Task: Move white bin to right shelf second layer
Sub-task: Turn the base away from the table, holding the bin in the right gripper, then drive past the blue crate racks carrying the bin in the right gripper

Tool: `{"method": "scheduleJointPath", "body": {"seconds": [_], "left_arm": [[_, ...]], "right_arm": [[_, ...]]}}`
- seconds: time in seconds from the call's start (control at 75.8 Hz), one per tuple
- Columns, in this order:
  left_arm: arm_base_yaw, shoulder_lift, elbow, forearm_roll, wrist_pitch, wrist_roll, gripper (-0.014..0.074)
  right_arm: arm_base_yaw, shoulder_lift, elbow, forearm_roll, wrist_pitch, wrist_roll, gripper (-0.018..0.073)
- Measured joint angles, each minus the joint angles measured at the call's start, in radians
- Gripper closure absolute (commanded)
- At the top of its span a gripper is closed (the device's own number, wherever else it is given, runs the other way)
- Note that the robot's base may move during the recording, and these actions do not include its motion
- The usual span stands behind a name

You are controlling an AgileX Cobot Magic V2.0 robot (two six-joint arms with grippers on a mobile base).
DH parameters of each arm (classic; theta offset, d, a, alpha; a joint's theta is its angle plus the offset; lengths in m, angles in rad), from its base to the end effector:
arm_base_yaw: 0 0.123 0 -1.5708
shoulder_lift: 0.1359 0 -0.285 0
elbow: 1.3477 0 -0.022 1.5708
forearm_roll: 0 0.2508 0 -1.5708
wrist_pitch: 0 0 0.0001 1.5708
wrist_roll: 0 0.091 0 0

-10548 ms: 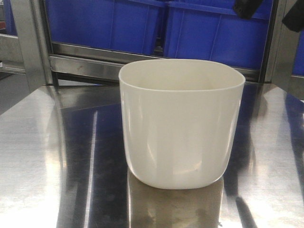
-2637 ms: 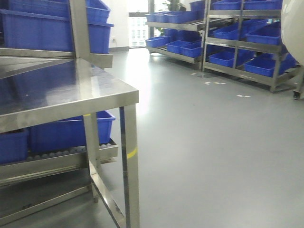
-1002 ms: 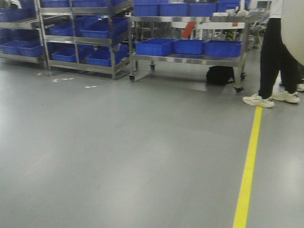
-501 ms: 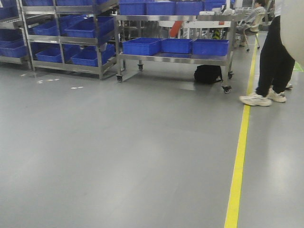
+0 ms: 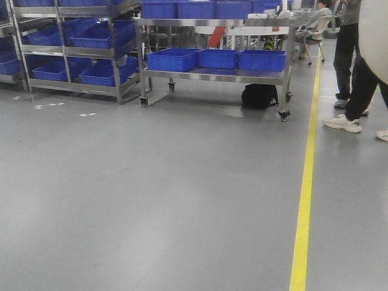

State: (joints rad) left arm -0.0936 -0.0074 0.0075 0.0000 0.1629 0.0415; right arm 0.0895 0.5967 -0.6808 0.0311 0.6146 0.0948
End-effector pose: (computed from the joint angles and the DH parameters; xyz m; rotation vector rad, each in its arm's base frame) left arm 0.0558 -0.0052 0.1963 0.1112 1.6430 -0.0398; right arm 0.1131 0.0118 0.3389 0.0195 2.0170 0.1515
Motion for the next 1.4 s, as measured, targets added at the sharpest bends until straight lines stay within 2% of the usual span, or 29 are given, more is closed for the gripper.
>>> {"method": "scheduleJointPath", "body": {"seconds": [1.398], "left_arm": [[0.000,0.000,0.000,0.000,0.000,0.000,0.0512]], "right_arm": [[0.000,0.000,0.000,0.000,0.000,0.000,0.0511]]}}
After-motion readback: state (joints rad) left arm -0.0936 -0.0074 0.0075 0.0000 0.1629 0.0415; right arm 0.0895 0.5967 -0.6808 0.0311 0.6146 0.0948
